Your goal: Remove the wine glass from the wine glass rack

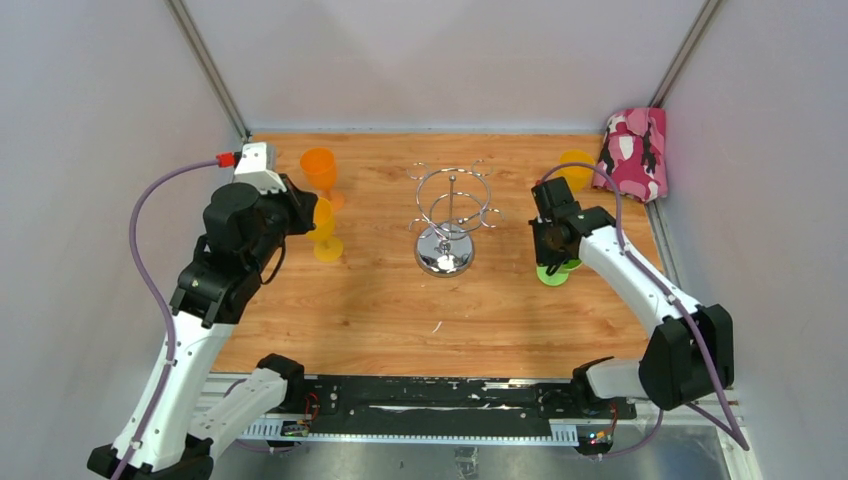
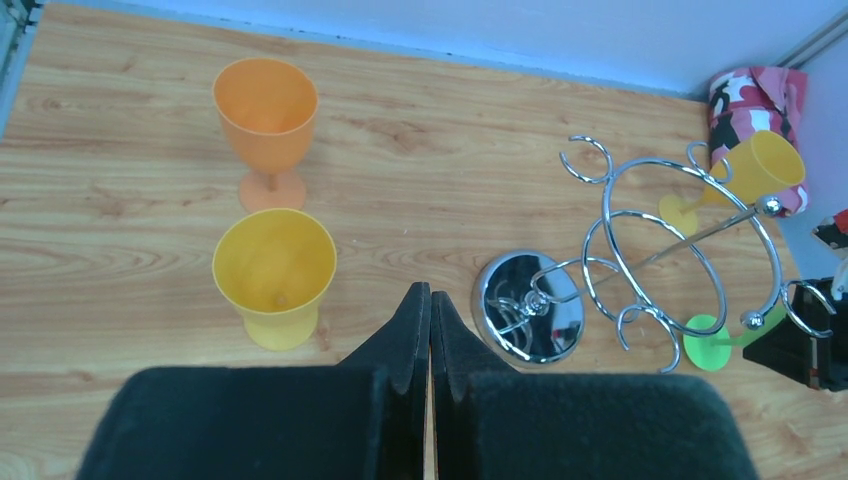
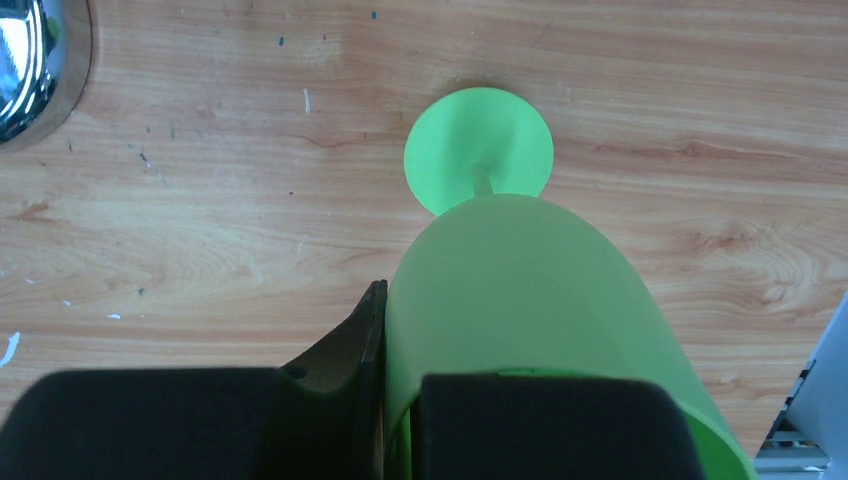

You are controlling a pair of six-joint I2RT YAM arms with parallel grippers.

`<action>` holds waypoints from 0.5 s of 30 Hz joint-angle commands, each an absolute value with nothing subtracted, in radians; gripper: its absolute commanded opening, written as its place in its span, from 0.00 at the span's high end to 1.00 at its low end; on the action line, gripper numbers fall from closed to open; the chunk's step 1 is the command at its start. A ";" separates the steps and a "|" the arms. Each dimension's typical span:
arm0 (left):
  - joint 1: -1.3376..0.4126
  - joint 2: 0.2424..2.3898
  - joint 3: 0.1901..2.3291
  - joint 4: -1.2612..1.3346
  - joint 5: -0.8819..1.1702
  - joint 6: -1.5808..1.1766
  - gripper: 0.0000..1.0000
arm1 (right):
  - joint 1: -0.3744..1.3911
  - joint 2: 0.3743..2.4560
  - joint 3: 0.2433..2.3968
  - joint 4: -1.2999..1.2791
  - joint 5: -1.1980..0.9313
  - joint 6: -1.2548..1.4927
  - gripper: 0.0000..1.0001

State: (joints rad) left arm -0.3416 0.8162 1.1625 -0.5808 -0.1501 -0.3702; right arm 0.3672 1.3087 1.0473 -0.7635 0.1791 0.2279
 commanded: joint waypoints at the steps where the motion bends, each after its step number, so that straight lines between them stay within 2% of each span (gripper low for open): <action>1: -0.336 0.807 1.148 -0.554 -0.155 -0.353 1.00 | 0.301 1.342 1.069 -0.730 0.132 0.231 1.00; 10: -0.336 0.806 1.148 -0.552 -0.157 -0.347 1.00 | 0.277 1.407 1.113 -0.718 0.091 0.210 1.00; 15: -0.336 0.811 1.141 -0.547 -0.145 -0.356 1.00 | 0.274 1.450 1.233 -0.716 0.055 0.199 1.00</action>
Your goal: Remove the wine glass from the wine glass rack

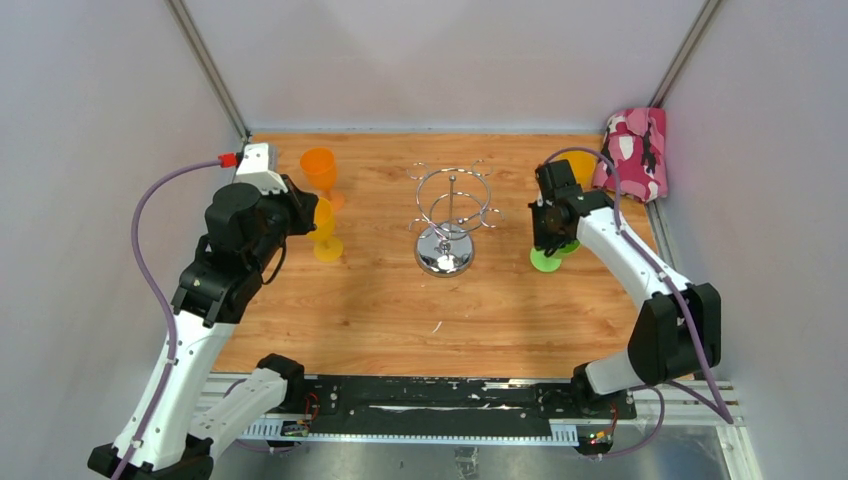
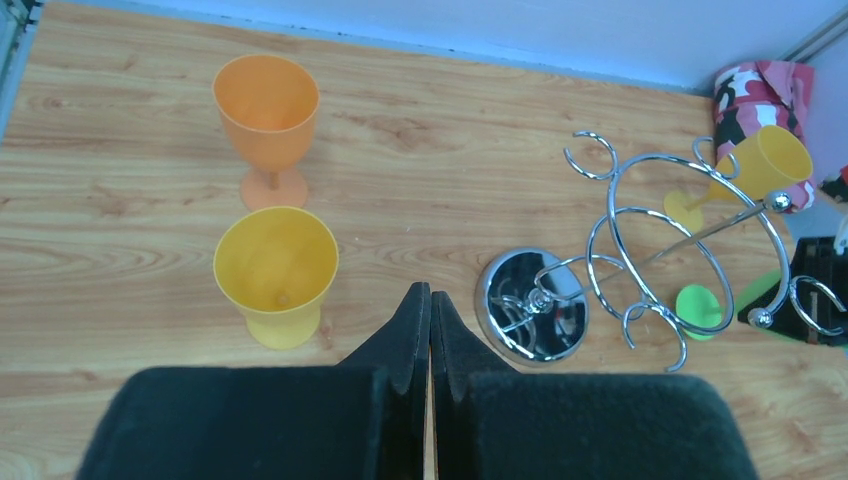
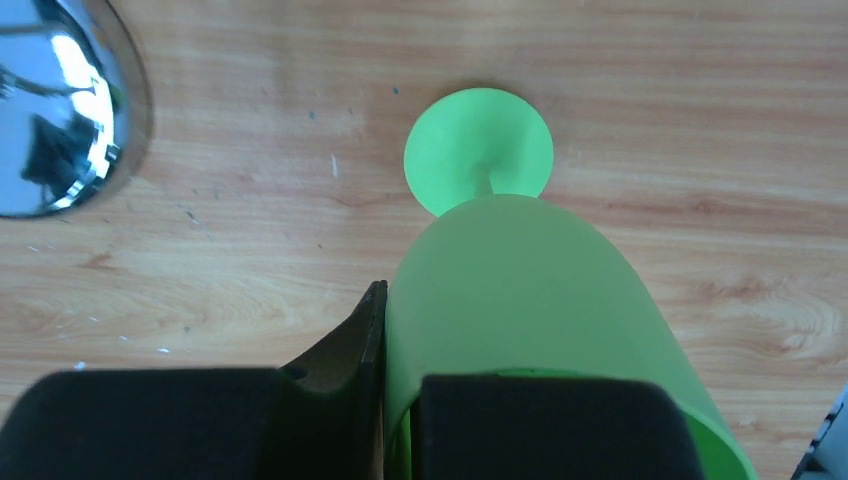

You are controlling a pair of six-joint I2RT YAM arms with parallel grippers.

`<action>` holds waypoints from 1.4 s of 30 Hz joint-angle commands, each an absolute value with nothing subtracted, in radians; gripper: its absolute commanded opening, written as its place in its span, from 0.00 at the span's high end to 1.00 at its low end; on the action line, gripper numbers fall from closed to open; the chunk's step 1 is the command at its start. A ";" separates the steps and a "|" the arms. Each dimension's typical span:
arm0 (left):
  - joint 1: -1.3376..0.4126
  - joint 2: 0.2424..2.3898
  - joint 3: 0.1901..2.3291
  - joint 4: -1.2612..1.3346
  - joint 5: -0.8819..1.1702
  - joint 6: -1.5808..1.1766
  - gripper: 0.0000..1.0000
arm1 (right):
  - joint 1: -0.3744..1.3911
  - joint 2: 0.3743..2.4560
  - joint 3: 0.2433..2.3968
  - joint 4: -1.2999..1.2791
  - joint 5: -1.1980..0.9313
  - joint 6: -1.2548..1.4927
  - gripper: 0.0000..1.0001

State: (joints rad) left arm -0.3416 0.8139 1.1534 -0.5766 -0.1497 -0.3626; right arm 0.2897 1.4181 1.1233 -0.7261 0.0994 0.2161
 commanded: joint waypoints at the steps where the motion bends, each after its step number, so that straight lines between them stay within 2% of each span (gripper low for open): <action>1: -0.336 0.812 1.139 -0.545 -0.143 -0.357 1.00 | 0.274 1.471 1.264 -0.717 0.046 0.197 1.00; 11: -0.336 0.795 1.137 -0.549 -0.146 -0.357 1.00 | 0.280 1.740 1.593 -0.745 -0.025 0.162 1.00; 28: -0.336 0.789 1.139 -0.572 -0.170 -0.357 1.00 | 0.282 2.222 2.277 -1.068 0.075 0.026 1.00; 33: -0.336 0.779 1.141 -0.575 -0.182 -0.356 1.00 | 0.282 2.244 2.302 -1.115 0.057 -0.009 1.00; 42: -0.336 0.774 1.140 -0.578 -0.175 -0.367 1.00 | 0.281 2.200 2.191 -1.107 -0.070 -0.077 1.00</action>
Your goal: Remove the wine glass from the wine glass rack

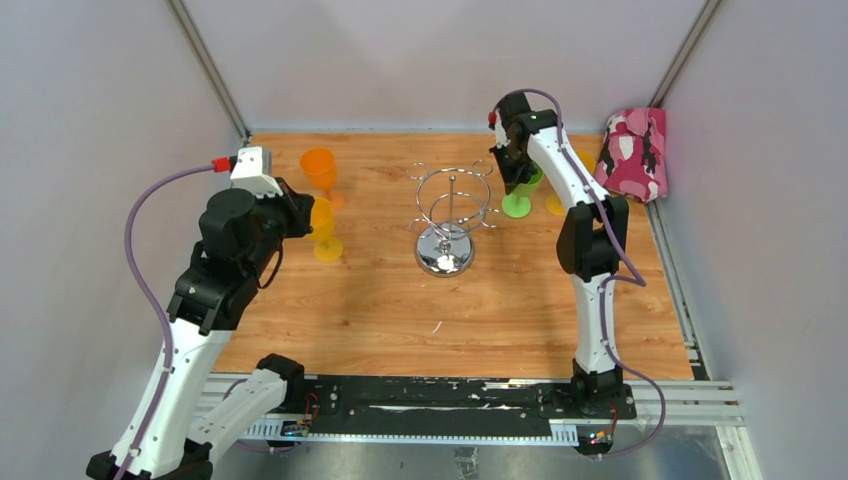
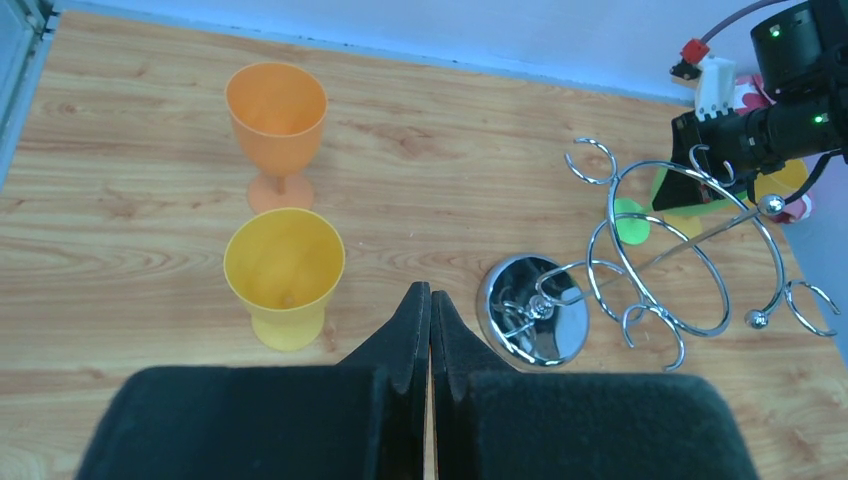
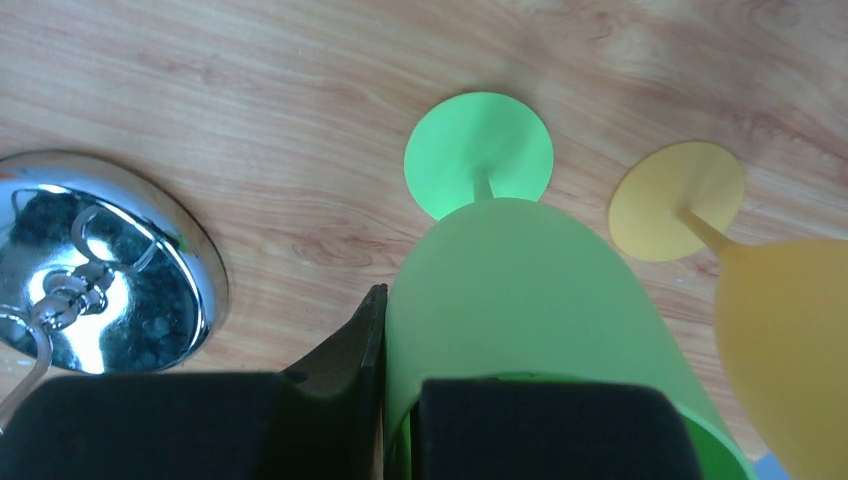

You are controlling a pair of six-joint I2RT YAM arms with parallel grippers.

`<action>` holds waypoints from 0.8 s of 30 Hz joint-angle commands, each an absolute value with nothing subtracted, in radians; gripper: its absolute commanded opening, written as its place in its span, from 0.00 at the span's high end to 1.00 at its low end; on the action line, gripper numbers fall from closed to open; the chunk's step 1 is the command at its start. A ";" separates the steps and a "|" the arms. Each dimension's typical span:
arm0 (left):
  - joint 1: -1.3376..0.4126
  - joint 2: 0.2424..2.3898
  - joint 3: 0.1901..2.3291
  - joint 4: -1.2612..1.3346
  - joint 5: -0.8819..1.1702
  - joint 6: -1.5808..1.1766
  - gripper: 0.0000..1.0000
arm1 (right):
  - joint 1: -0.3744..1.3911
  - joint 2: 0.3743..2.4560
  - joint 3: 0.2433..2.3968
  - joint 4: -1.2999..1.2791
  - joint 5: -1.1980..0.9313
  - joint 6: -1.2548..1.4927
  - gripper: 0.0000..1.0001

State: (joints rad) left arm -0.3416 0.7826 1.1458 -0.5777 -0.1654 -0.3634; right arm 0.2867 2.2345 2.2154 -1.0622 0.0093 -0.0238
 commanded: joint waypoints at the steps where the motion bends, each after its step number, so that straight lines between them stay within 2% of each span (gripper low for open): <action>1: -0.336 0.773 1.138 -0.578 -0.175 -0.367 1.00 | 0.281 2.204 2.194 -1.108 -0.070 -0.076 1.00; 18: -0.336 0.777 1.139 -0.576 -0.172 -0.364 1.00 | 0.278 2.270 2.244 -1.101 -0.052 -0.087 1.00; 22: -0.336 0.776 1.137 -0.575 -0.172 -0.362 1.00 | 0.278 2.269 2.227 -1.094 -0.051 -0.090 0.90; 24: -0.336 0.778 1.138 -0.575 -0.170 -0.362 1.00 | 0.278 2.266 2.223 -1.089 -0.051 -0.091 0.82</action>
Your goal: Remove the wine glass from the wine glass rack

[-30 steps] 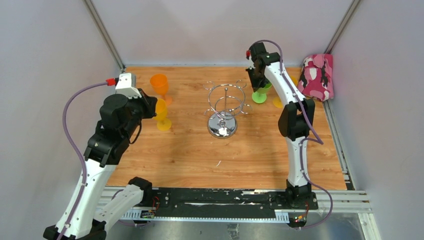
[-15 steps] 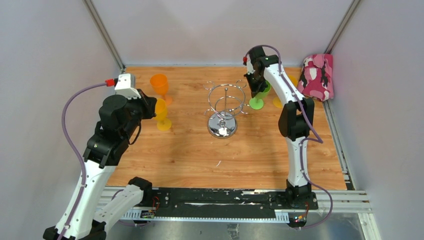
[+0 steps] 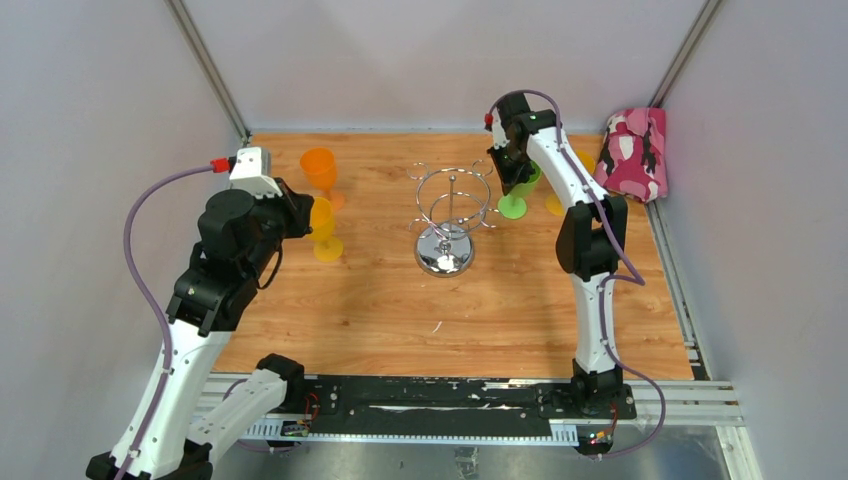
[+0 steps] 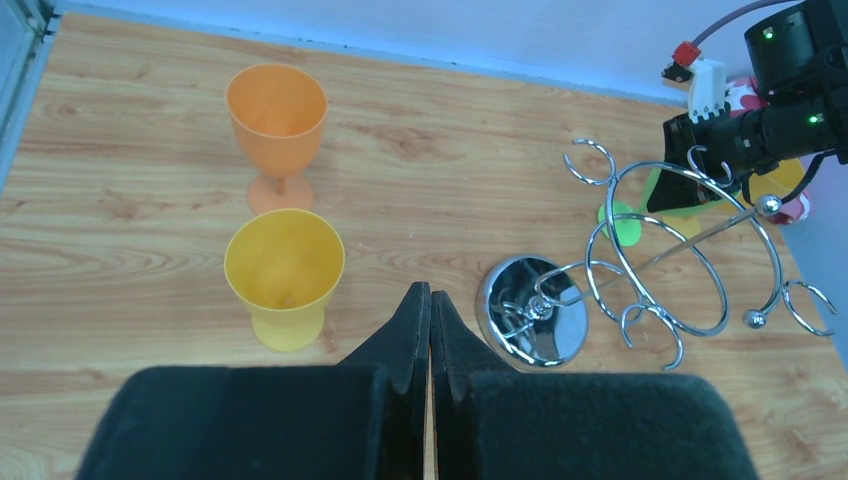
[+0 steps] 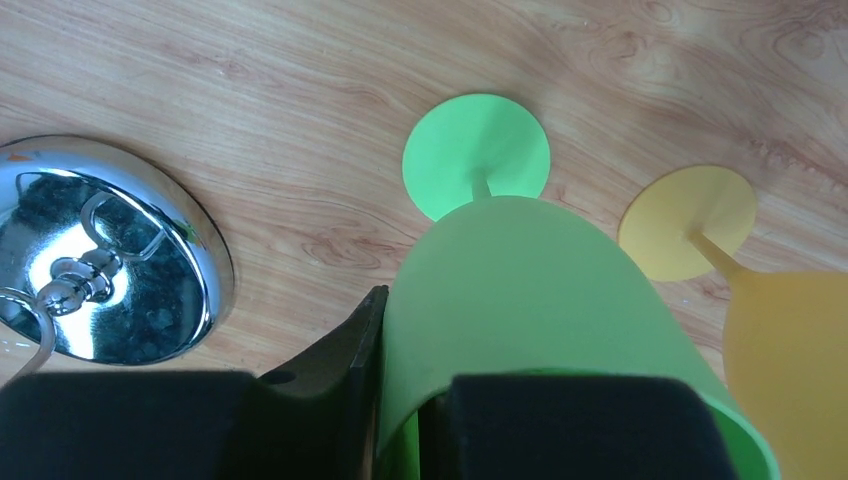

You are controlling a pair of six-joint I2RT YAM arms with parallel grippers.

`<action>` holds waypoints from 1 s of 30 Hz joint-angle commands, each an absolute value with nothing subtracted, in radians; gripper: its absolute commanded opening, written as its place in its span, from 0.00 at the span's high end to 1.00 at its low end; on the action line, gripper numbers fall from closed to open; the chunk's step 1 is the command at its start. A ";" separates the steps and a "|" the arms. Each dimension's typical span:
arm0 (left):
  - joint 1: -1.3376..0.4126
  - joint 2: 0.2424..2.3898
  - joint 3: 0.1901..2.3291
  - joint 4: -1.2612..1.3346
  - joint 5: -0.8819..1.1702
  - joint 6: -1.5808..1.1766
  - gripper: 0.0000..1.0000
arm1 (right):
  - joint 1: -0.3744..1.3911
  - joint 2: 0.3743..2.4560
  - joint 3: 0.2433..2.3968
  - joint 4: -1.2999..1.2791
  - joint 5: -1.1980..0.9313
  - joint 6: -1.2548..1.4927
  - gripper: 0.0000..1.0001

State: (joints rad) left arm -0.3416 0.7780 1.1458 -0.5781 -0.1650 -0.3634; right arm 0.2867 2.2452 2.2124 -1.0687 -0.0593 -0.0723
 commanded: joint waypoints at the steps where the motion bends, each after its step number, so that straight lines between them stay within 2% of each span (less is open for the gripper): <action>1: -0.336 0.779 1.137 -0.575 -0.170 -0.361 1.00 | 0.278 2.263 2.224 -1.088 -0.051 -0.091 0.79; 5: -0.336 0.773 1.136 -0.575 -0.164 -0.360 1.00 | 0.279 2.248 2.229 -1.086 -0.055 -0.091 0.59; 7: -0.336 0.770 1.134 -0.576 -0.163 -0.360 1.00 | 0.279 2.240 2.230 -1.086 -0.052 -0.091 0.54; 17: -0.336 0.763 1.126 -0.577 -0.164 -0.357 1.00 | 0.281 2.175 2.229 -1.081 -0.050 -0.085 0.53; 30: -0.336 0.787 1.115 -0.563 -0.169 -0.363 0.98 | 0.289 1.984 2.200 -1.068 -0.029 -0.068 0.53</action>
State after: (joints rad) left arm -0.3416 0.7757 1.1294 -0.5781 -0.1616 -0.3634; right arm 0.2871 2.0464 2.2120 -1.0607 -0.0483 -0.0765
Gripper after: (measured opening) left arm 0.015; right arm 0.467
